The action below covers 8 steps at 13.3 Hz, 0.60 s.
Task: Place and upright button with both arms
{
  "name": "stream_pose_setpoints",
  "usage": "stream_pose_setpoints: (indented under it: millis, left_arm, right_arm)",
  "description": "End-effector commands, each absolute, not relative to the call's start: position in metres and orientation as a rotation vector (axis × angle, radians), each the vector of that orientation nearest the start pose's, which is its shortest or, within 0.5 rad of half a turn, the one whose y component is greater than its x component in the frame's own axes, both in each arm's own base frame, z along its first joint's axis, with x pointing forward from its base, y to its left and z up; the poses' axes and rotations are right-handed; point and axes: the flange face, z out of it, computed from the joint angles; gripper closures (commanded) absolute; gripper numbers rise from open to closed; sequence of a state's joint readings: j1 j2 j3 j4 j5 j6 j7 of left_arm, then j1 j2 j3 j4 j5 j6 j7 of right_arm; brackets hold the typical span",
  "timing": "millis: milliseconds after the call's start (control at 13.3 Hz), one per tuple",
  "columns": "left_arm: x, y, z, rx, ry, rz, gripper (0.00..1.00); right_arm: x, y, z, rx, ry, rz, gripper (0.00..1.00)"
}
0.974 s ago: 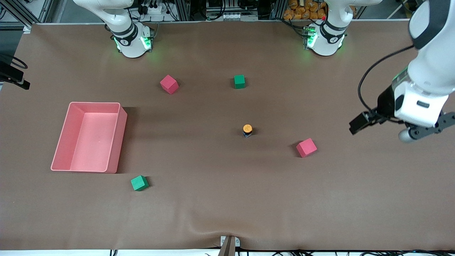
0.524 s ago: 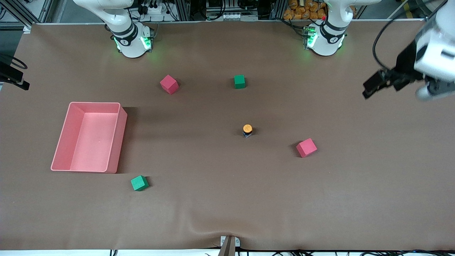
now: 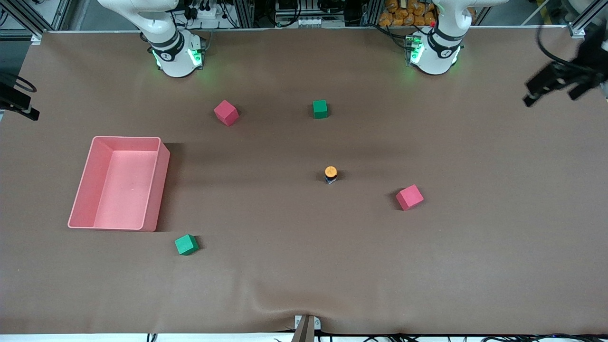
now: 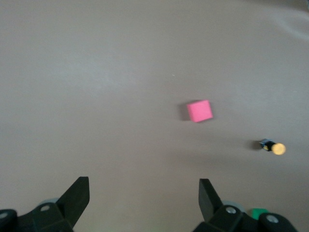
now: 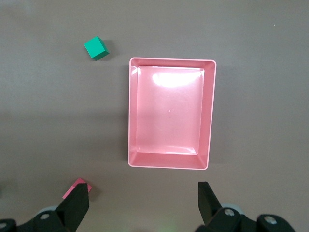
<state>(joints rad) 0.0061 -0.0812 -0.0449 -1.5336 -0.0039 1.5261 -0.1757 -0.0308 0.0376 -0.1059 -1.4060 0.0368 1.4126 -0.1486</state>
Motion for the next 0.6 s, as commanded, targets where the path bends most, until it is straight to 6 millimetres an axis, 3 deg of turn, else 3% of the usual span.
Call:
stream_pose_setpoints:
  millis: [0,524]
  left_arm:
    - [0.538,0.012,0.667,-3.16,-0.135,-0.128,0.0]
    - [0.553,0.006,0.662,-3.153,-0.115,-0.157,0.0]
  right_arm:
    - [0.545,-0.069,0.669,-3.1,-0.022,0.031,0.0]
    - [0.545,-0.069,0.669,-3.1,-0.022,0.034,0.0]
